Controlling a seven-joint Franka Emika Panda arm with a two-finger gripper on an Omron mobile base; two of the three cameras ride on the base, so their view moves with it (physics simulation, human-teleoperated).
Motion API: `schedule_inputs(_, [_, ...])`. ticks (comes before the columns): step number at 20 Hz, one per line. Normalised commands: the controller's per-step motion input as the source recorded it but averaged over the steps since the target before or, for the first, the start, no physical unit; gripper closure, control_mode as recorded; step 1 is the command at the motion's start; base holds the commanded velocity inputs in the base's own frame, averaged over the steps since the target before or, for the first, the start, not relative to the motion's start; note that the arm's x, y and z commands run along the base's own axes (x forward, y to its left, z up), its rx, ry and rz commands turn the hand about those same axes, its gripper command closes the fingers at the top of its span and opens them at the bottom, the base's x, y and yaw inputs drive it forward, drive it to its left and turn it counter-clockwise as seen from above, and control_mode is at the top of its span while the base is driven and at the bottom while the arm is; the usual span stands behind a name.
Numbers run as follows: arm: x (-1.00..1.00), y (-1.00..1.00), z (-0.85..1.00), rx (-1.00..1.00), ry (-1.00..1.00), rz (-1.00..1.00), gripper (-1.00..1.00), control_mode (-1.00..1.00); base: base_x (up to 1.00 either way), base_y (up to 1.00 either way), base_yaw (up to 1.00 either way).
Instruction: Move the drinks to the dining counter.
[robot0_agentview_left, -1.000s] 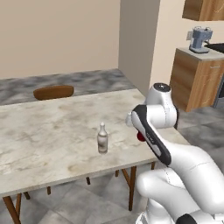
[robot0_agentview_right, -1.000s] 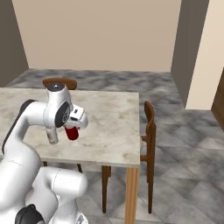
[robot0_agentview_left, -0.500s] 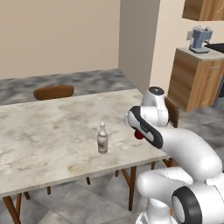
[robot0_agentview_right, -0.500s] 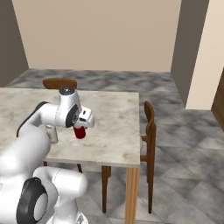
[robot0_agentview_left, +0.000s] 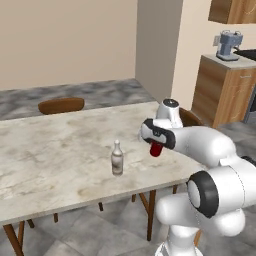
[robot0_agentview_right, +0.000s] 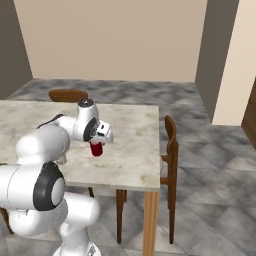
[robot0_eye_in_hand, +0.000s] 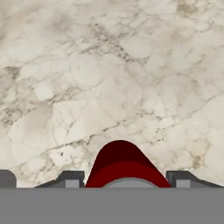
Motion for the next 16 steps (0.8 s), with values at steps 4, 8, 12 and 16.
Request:
schedule_inputs(4, [0.26, 0.0, -0.49, 0.0, 0.08, 0.0, 1.0, -1.0, 0.0, 0.0, 0.0])
schedule_inputs(8, [0.27, 0.0, -0.41, 0.0, 0.04, 0.0, 1.0, -1.0, 0.0, 0.0, 0.0])
schedule_inputs(12, [0.39, -0.02, -0.32, 0.0, 0.0, 0.0, 1.0, -1.0, 0.0, 0.0, 0.0])
schedule_inputs(16, [0.32, -0.01, -0.28, 0.0, 0.0, 0.0, 1.0, -1.0, 0.0, 0.0, 0.0])
